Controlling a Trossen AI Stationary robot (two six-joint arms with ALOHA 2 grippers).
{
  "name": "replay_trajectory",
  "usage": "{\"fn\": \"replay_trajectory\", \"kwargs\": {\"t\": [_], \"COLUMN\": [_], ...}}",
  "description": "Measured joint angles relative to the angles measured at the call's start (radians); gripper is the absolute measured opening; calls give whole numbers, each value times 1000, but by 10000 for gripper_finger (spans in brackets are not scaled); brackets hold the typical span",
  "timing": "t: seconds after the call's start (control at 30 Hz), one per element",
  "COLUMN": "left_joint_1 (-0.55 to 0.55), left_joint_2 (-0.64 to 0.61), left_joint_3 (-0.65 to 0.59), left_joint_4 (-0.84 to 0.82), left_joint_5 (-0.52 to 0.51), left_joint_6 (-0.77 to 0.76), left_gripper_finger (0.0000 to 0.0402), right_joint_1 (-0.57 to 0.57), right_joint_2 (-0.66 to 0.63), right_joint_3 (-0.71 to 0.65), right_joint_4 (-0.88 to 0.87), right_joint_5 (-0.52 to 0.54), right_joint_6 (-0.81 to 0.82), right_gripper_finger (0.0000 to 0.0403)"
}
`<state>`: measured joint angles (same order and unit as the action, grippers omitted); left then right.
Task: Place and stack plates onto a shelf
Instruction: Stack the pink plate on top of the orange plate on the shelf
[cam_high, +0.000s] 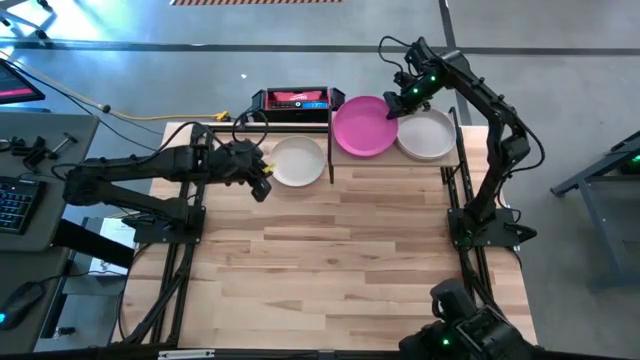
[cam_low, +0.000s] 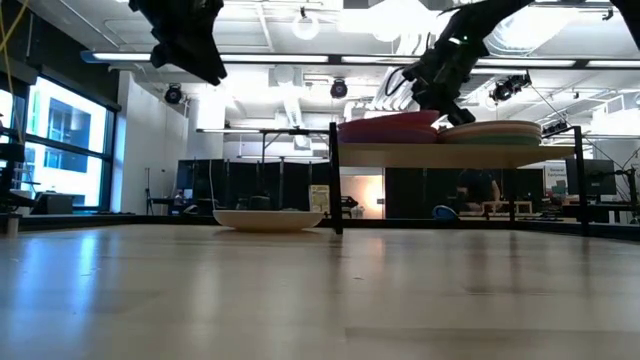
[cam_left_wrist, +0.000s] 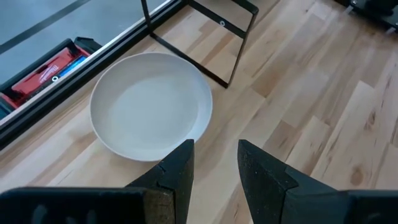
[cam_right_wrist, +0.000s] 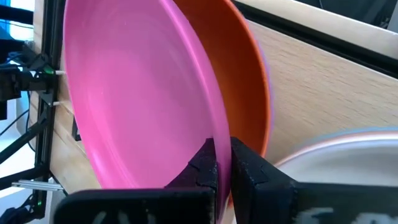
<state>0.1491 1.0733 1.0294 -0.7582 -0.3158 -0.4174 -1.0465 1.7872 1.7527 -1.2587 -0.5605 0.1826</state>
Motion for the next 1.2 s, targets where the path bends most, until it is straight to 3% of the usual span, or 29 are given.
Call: {"fn": "replay_trajectory", "kwargs": {"t": [0.2, 0.4, 0.67, 0.9, 1.2], "left_joint_1": [16, 15, 15, 15, 15], "left_joint_2": [0, 0, 0, 0, 0], "left_joint_3": [0, 0, 0, 0, 0], "left_joint_4": [0, 0, 0, 0, 0], "left_joint_5": [1, 2, 2, -1, -4], "left_joint_6": [0, 0, 0, 1, 1], "left_gripper_finger": [111, 111, 111, 111, 111], "right_joint_1": [0, 8, 21, 29, 38], "right_joint_2": [1, 1, 1, 1, 0], "right_joint_3": [0, 0, 0, 0, 0], "right_joint_4": [6, 17, 61, 33, 19], "right_joint_5": [15, 97, 143, 105, 91], "right_joint_6": [0, -3, -8, 1, 19], "right_gripper_finger": [0, 2, 52, 95, 102]}}
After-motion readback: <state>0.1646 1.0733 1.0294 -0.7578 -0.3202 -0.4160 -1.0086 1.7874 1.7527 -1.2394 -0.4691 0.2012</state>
